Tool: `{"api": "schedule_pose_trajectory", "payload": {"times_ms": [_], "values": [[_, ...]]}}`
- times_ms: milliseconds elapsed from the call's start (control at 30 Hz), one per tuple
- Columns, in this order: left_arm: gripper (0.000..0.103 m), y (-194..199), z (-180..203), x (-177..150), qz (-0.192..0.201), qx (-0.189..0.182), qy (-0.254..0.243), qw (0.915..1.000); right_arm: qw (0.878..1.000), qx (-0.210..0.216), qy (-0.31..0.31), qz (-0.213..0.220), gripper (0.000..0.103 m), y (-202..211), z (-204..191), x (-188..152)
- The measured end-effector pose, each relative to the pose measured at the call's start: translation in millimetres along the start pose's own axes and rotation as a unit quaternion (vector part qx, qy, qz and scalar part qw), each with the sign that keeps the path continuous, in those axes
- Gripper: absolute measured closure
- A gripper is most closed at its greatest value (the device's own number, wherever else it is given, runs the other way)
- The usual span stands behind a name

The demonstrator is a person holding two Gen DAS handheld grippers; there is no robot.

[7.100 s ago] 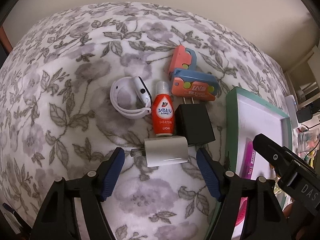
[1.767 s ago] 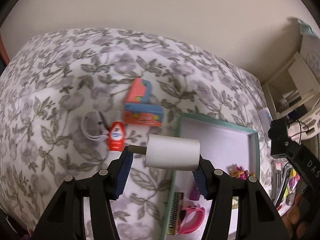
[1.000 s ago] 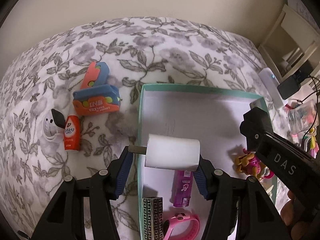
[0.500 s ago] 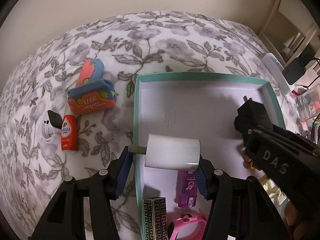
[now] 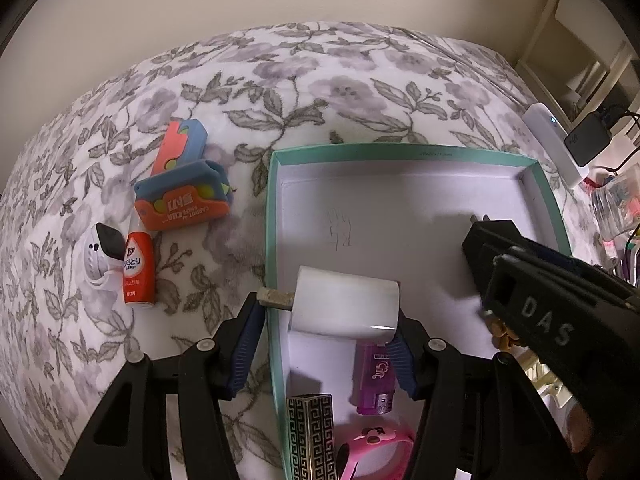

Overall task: Organize rigid objects
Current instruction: 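Lower the white and black chargers into the tray and open both tools, then withdraw both tools from the tray toward the remaining objects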

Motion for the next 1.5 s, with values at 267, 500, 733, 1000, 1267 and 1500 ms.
{"api": "schedule_pose_trajectory", "payload": {"times_ms": [267, 500, 733, 1000, 1267, 1500], "values": [[0.036, 6.3, 0.1, 2.3, -0.001, -0.015, 0.01, 0.9998, 1.0, -0.011, 0.007, 0.024, 0.047, 17.6, -2.9, 13.0], [0.035, 29.0, -1.3, 16.0, 0.027, -0.025, 0.015, 0.9992, 0.999, -0.01, 0.005, 0.053, 0.045, 39.0, -4.0, 26.7], [0.035, 40.2, -18.3, 22.3, 0.033, -0.013, 0.037, 0.9987, 0.997, -0.013, -0.001, 0.071, 0.036, 51.3, -0.6, 32.0], [0.025, 47.4, -59.2, 21.3, 0.035, 0.023, 0.09, 0.995, 0.997, 0.004, 0.004, 0.074, 0.018, 51.9, -8.9, 27.0], [0.024, 54.0, -88.4, 14.5, 0.036, 0.031, 0.13, 0.9903, 0.997, -0.007, 0.032, 0.076, 0.0, 53.5, -22.1, 16.6], [0.024, 60.9, -97.3, 9.8, 0.036, 0.024, 0.143, 0.9888, 0.997, -0.012, 0.025, 0.068, 0.0, 51.0, -20.2, 3.5]]}}
Point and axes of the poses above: each gripper's, at about its wrist camera, not at the fingertips, and y roughly against the way its jaws point, z to its right, x to its top, the point moved 10 cm from there along -y, roughly the way its jaws point, and after that the axes turned 4 degrees about z, right-handed, at the moved point
